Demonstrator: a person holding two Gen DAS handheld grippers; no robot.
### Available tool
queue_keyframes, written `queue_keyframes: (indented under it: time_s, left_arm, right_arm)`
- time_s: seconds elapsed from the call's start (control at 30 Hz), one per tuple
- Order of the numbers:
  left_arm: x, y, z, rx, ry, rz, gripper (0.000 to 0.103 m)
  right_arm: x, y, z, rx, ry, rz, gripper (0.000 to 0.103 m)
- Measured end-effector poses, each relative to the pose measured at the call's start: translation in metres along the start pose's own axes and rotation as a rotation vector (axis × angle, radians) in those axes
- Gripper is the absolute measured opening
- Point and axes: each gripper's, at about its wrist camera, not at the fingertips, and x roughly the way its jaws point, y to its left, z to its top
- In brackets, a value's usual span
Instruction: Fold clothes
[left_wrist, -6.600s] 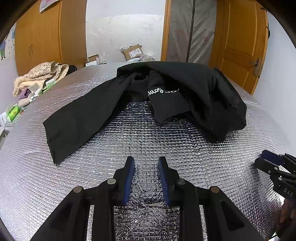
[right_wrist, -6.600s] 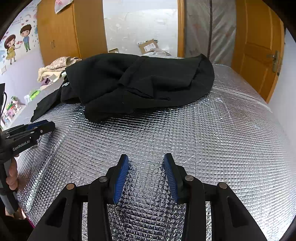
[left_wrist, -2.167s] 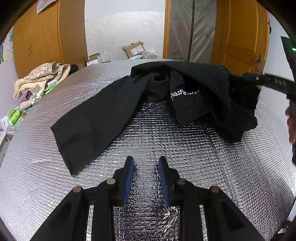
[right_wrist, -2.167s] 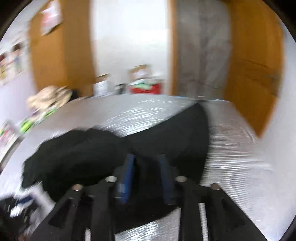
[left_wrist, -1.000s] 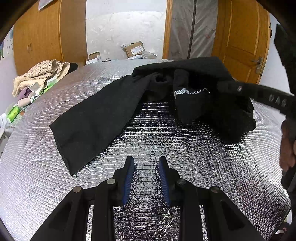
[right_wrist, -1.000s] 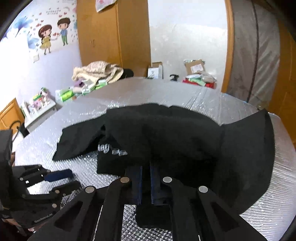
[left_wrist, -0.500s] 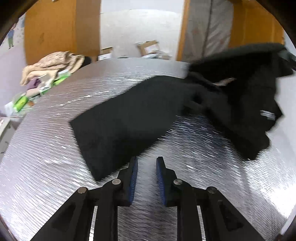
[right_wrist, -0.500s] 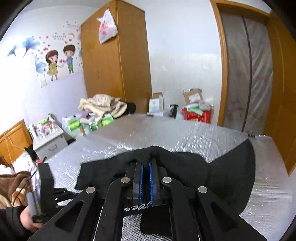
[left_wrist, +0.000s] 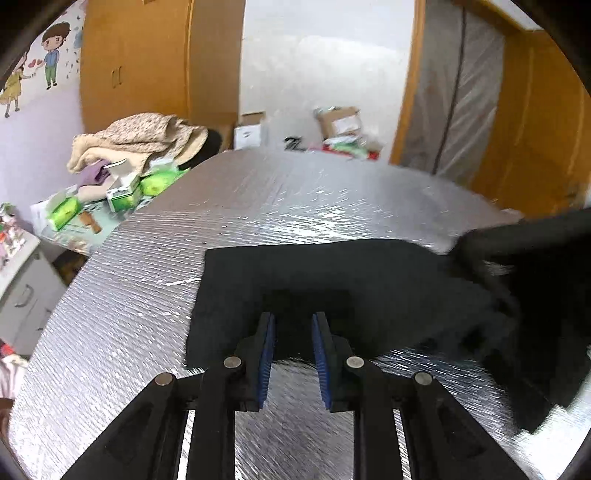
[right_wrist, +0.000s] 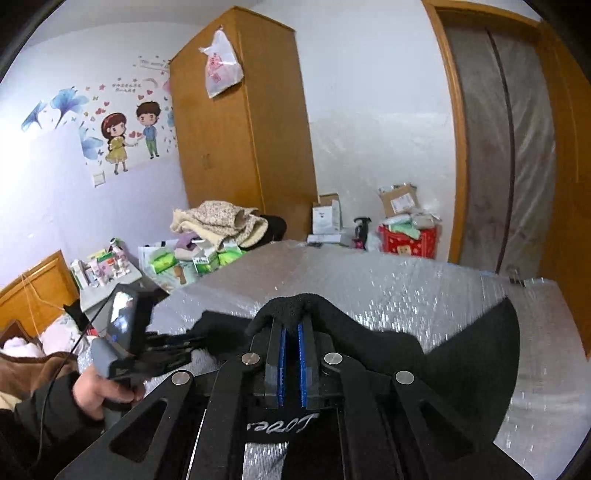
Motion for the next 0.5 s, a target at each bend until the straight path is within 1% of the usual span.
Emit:
queue_keyframes:
  time_s: [0.1, 0.17, 0.23, 0.3, 0.33, 0.37, 0.43, 0.5]
  left_arm:
    - [-0.020, -0.009, -0.010, 0.005, -0.023, -0.074, 0.022]
    - [-0.032, -0.016, -0.016, 0.009, -0.034, -0.127, 0.022]
    - [-0.038, -0.023, -0.018, 0.020, -0.036, -0.170, 0.022]
    - [-0.044, -0.030, -0.022, 0.042, -0.044, -0.207, 0.022]
    - [-0.046, -0.033, -0.023, 0.051, -0.048, -0.220, 0.022]
    - [-0.047, -0.036, -0.024, 0.052, -0.047, -0.246, 0.022]
    - [-0.048, -0.043, -0.026, 0.052, -0.045, -0.296, 0.023]
    - [-0.049, -0.051, -0.028, 0.053, -0.043, -0.342, 0.024]
  right_arm:
    - [0.021, -0.003, 0.014, -0.001, -0.010, 0.027, 0.006]
    - [0.044, -0.007, 0.023, -0.024, -0.001, 0.020, 0.007]
    - [0.073, -0.014, 0.023, -0.049, 0.063, -0.011, 0.008]
    - [0.098, -0.029, 0.015, 0.023, 0.166, -0.054, 0.012]
    - [0.105, -0.034, 0.011, 0.048, 0.197, -0.065, 0.016]
    - [0.101, -0.036, 0.006, 0.053, 0.184, -0.054, 0.021]
    - [0.088, -0.037, -0.005, 0.058, 0.168, -0.051, 0.027]
    - [0.073, -0.038, -0.015, 0.066, 0.157, -0.060, 0.028]
